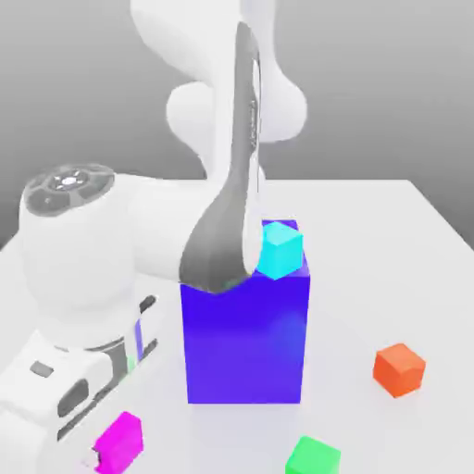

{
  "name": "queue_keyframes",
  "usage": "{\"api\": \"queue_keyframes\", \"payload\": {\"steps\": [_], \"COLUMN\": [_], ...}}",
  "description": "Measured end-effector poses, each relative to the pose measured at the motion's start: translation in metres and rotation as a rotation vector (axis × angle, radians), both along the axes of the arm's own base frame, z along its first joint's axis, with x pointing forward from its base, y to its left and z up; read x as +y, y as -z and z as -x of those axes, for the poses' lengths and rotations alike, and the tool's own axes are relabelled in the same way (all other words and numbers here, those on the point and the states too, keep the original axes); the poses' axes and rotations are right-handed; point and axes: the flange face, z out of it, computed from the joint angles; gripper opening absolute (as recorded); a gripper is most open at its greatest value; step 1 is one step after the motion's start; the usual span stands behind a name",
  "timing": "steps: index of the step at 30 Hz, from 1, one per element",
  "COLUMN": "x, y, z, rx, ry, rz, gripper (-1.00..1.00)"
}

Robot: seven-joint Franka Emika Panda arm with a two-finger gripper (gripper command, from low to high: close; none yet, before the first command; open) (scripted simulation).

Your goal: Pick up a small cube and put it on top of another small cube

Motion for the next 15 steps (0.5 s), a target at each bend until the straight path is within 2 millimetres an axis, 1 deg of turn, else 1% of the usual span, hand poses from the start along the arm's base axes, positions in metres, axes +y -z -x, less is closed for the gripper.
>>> {"api": "queue_keyframes", "payload": {"steps": [6, 13, 15], "x": [0.081, 0.170, 0.180], "y": [-0.010, -0.020, -0.003], "z": [0.005, 0.027, 0.029], "rx": [0.000, 0.004, 0.002], "ry": [-0.140, -0.302, -0.321], "rz": [-0.004, -0.015, -0.016], "gripper": [-1.00, -1.00, -1.00]}}
